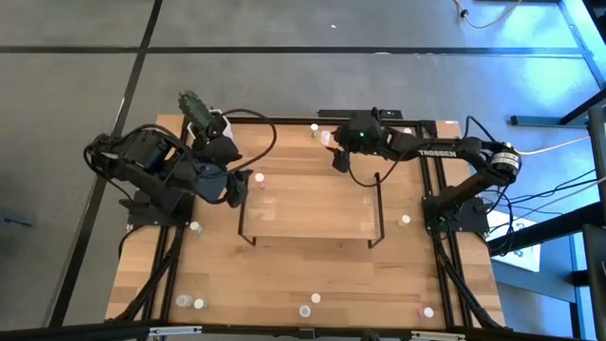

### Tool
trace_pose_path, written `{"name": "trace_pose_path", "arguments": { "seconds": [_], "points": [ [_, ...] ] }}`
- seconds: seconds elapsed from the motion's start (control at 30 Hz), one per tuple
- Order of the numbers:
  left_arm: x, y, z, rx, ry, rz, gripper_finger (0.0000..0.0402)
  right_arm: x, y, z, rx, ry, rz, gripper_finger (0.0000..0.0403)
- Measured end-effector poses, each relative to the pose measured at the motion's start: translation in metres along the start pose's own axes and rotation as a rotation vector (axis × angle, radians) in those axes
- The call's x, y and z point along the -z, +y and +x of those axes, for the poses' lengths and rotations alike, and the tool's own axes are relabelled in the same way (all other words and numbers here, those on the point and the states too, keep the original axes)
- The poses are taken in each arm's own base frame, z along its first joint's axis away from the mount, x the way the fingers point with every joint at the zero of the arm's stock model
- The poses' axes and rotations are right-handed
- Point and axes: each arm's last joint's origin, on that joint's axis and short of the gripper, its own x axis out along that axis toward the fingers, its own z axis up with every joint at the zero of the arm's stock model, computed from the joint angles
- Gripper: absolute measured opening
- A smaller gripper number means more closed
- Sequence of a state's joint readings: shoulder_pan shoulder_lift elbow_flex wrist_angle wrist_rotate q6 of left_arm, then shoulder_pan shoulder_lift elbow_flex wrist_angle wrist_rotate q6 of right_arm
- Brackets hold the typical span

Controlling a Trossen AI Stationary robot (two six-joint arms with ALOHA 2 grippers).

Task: Pick and place medicine bottles onto shelf by color
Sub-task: Put the top white pill bottle on the shelf

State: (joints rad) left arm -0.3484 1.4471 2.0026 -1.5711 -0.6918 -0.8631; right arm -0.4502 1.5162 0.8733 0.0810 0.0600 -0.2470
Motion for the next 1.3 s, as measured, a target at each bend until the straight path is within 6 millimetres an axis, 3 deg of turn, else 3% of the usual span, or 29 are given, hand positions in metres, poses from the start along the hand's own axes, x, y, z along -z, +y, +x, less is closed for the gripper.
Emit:
{"name": "trace_pose_path", "arguments": {
  "seconds": [0.57,1.3],
  "points": [
    [-0.004,0.004,0.004,-0.024,-0.001,-0.021,0.0222,0.03,-0.018,0.036,0.021,0.065,0.129,0.0252],
    [-0.004,0.004,0.004,-0.023,-0.001,-0.02,0.0222,0.049,-0.022,0.06,0.066,0.109,0.144,0.0252]
  ]
}}
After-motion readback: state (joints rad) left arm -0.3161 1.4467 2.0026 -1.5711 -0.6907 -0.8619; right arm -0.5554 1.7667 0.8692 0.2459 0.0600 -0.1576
